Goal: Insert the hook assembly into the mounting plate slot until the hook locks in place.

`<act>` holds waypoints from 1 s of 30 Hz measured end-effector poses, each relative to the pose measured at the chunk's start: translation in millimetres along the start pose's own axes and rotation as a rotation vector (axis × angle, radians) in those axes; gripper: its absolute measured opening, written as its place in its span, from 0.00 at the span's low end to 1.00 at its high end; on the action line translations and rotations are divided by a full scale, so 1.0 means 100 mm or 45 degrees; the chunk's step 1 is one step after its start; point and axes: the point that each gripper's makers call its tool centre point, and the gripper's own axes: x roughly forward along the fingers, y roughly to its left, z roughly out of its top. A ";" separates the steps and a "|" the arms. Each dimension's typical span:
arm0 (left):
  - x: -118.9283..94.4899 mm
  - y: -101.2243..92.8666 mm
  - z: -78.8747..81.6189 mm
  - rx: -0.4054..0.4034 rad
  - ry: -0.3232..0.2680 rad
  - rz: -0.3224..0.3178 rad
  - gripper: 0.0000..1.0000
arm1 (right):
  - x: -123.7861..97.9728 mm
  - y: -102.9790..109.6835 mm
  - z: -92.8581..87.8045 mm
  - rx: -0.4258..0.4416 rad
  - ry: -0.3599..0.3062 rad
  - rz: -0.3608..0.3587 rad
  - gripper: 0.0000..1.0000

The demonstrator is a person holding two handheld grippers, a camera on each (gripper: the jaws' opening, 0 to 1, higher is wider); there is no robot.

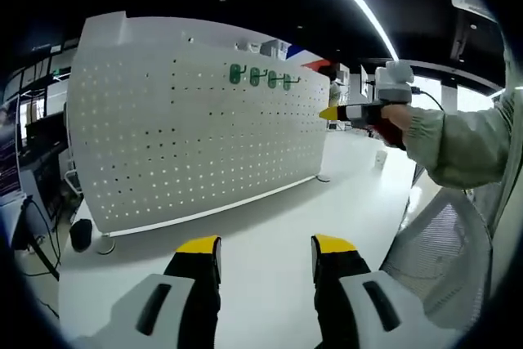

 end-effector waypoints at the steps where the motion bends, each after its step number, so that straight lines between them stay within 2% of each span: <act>1: -0.01 0.00 0.00 0.001 0.001 -0.001 0.46 | -0.03 0.02 -0.03 -0.002 0.008 0.006 0.31; 9: -0.05 -0.04 0.02 0.019 -0.004 -0.012 0.46 | -0.30 0.26 -0.29 0.000 0.078 0.084 0.34; 18: -0.11 -0.03 0.09 0.040 -0.023 0.006 0.46 | -0.61 0.41 -0.44 0.014 0.119 0.140 0.39; 30: -0.21 0.07 -0.01 0.037 0.002 0.073 0.46 | -0.99 0.55 -0.87 0.040 0.272 0.218 0.45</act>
